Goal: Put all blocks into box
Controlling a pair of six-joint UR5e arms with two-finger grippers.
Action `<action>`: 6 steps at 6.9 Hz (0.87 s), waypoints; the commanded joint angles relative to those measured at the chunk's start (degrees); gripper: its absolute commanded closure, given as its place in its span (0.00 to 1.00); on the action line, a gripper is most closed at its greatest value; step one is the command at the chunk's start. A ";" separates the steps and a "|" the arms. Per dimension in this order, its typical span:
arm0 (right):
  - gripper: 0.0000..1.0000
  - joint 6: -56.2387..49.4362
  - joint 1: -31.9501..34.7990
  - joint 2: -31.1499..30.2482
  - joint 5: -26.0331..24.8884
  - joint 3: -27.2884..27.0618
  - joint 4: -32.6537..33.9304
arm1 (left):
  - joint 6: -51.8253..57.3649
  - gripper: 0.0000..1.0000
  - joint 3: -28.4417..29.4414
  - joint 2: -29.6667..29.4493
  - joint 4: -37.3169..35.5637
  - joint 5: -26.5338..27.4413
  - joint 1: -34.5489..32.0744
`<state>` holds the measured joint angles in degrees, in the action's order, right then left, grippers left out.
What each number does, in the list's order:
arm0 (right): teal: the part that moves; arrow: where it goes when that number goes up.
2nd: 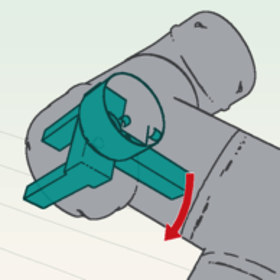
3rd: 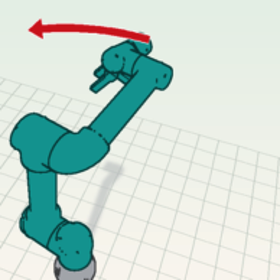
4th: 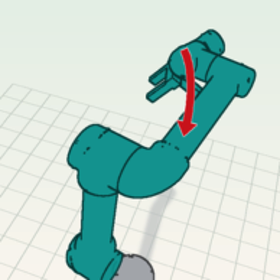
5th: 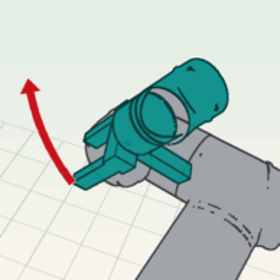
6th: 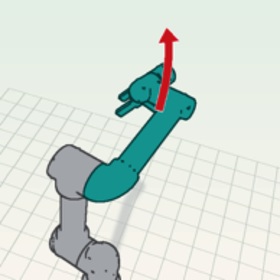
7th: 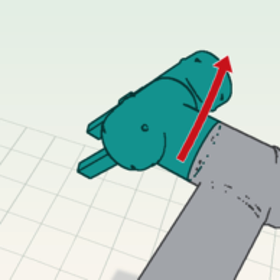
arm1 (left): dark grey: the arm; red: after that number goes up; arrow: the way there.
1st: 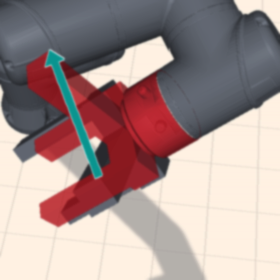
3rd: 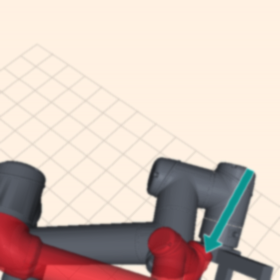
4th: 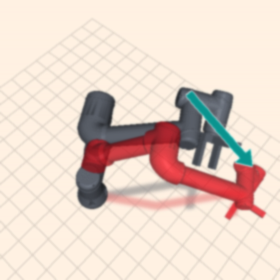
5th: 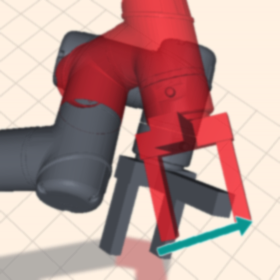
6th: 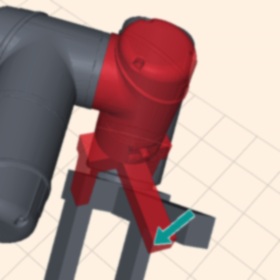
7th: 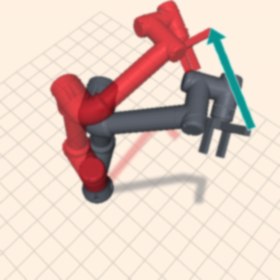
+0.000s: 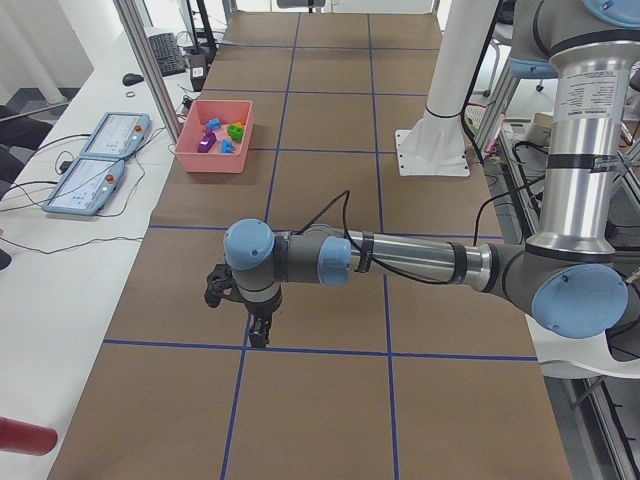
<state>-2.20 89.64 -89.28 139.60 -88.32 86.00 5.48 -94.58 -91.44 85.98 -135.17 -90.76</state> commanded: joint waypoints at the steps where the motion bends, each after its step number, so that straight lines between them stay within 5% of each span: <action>1: 0.00 0.00 0.97 0.94 -0.21 -1.84 5.81 | -0.03 0.00 -0.17 0.12 -0.02 0.00 -0.03; 3: 0.00 -0.26 1.32 1.21 -1.09 -6.24 14.07 | -0.03 0.00 -0.95 0.47 -0.02 0.00 -0.03; 6: 0.00 -8.08 1.59 -0.37 -1.00 -6.07 13.41 | 0.05 0.00 -0.96 0.74 0.07 -0.09 -0.03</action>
<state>-7.97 91.16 -89.47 138.59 -94.03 99.30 5.50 -95.50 -90.84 85.97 -135.20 -90.79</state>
